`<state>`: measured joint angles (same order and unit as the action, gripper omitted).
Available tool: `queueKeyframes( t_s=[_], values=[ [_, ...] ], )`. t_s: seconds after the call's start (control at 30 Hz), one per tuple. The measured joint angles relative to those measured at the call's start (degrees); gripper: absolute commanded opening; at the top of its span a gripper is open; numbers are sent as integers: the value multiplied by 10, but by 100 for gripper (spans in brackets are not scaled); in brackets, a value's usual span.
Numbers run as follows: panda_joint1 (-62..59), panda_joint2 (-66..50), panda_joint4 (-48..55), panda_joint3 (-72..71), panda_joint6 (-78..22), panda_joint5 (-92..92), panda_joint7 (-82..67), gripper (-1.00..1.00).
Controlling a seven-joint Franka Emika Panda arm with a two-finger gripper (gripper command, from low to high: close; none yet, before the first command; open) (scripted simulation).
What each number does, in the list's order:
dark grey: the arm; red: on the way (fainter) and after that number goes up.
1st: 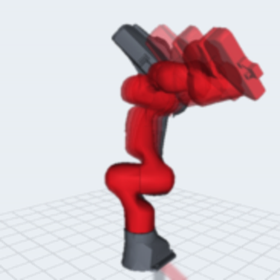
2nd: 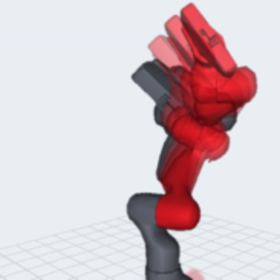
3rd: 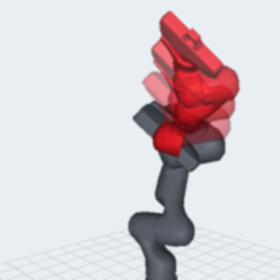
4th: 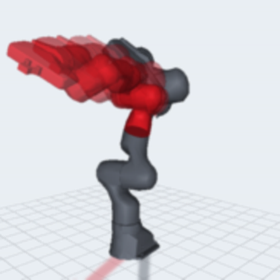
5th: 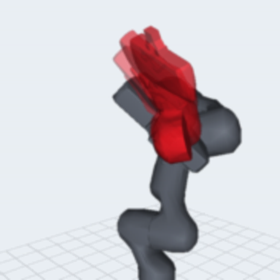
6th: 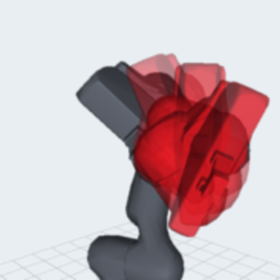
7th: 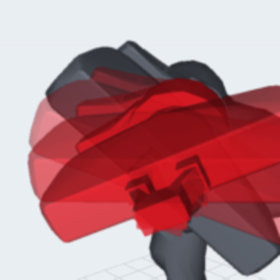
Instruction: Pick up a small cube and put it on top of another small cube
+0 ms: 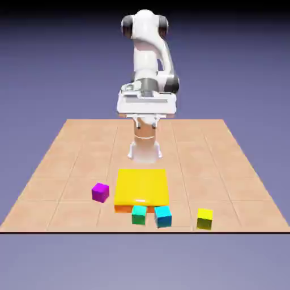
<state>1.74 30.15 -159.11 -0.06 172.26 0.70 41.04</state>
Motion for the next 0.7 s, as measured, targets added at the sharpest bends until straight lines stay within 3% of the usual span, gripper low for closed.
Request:
queueKeyframes(
  t_s=[0.7],
  values=[
    [183,-436,329,-10,-304,121,-247,0]
  ],
)
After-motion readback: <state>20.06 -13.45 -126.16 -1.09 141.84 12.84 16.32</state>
